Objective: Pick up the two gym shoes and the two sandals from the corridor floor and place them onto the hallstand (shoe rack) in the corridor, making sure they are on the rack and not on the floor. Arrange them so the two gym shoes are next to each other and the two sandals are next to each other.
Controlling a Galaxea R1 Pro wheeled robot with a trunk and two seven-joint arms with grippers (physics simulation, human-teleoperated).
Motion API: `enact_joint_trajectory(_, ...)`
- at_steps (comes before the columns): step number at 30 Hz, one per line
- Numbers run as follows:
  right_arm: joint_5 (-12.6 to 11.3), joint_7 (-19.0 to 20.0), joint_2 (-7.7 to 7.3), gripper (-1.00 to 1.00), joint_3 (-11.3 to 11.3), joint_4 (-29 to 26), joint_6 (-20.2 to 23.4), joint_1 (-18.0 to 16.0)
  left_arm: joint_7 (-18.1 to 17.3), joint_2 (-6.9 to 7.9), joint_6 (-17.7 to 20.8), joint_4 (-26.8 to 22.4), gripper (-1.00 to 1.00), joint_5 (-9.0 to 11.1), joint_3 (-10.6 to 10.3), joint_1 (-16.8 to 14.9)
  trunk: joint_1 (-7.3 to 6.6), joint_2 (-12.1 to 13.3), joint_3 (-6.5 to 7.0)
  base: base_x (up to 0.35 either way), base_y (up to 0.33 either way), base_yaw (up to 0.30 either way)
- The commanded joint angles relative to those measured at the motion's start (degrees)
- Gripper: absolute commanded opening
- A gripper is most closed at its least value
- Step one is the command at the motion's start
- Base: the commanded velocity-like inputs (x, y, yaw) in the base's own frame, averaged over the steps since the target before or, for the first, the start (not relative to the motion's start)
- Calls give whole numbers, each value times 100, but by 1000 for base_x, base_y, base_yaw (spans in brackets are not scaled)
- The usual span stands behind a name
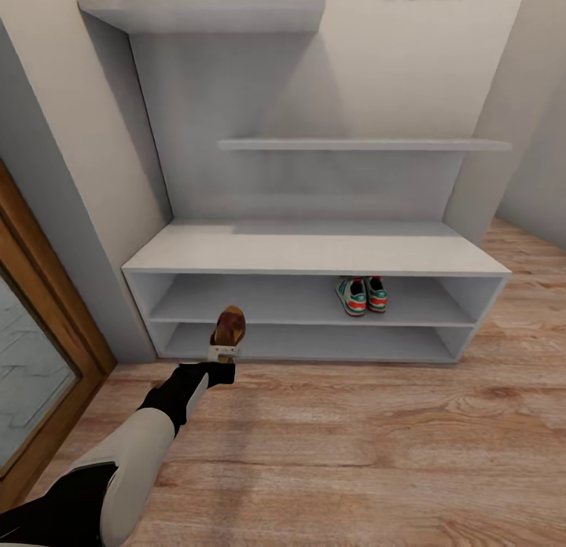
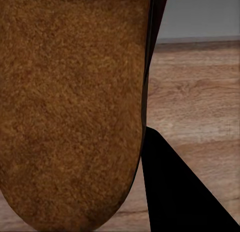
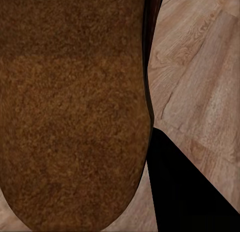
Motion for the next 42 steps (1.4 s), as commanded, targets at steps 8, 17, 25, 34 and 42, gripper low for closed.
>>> enact_joint_trajectory(8,-67,-7,-1,-100,3,4,-21,-3,-57,-15,23,-20,-100,-89,47,1,-1,-2,-7,92,-42,0)
enact_joint_trajectory(17,-68,-7,-1,-100,-5,2,-21,-3,-44,-15,22,-23,-100,-89,50,1,-1,-2,-7,257,-152,0)
enact_joint_trajectory(25,-67,-8,-1,-100,-4,-2,-21,-3,-28,-8,22,-23,-100,-90,44,7,-1,-2,-7,79,-42,0)
enact_joint_trajectory(34,-64,-12,-1,-100,-21,-3,-25,-3,-6,-6,-1,-23,-100,-85,40,9,-1,-2,-7,255,-2,0)
enact_joint_trajectory(42,-64,-16,-10,-100,-25,-3,-29,-3,-5,-6,3,-23,-100,-88,53,2,-1,-2,-7,221,0,0)
